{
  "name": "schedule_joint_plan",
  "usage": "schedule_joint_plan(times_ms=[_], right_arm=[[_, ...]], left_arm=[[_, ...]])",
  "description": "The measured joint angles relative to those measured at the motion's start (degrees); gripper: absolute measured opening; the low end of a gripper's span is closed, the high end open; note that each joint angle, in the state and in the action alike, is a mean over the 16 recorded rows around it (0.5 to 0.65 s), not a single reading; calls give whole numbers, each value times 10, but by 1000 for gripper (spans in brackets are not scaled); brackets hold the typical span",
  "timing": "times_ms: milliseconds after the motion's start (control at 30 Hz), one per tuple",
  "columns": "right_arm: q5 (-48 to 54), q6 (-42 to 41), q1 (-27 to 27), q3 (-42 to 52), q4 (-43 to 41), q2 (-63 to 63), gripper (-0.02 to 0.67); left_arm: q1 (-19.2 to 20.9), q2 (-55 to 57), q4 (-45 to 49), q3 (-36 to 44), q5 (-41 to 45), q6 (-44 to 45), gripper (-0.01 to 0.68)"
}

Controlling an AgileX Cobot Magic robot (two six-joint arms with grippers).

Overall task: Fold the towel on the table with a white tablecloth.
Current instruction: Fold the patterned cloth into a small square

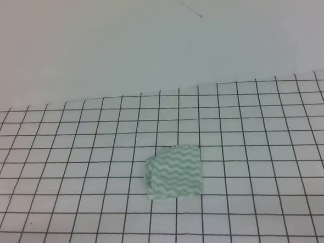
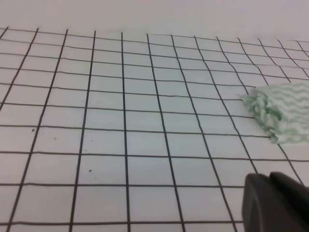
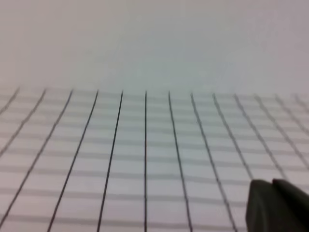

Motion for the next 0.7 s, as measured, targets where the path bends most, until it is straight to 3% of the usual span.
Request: schedule_joint_plan(times_ms=[267,700], right_arm=[[62,-1,11,9,-6,0,-3],[68,-4,13,9,-6,4,-3]], left_arm=[[0,0,0,0,0,0,0],[0,0,0,0,0,0,0]])
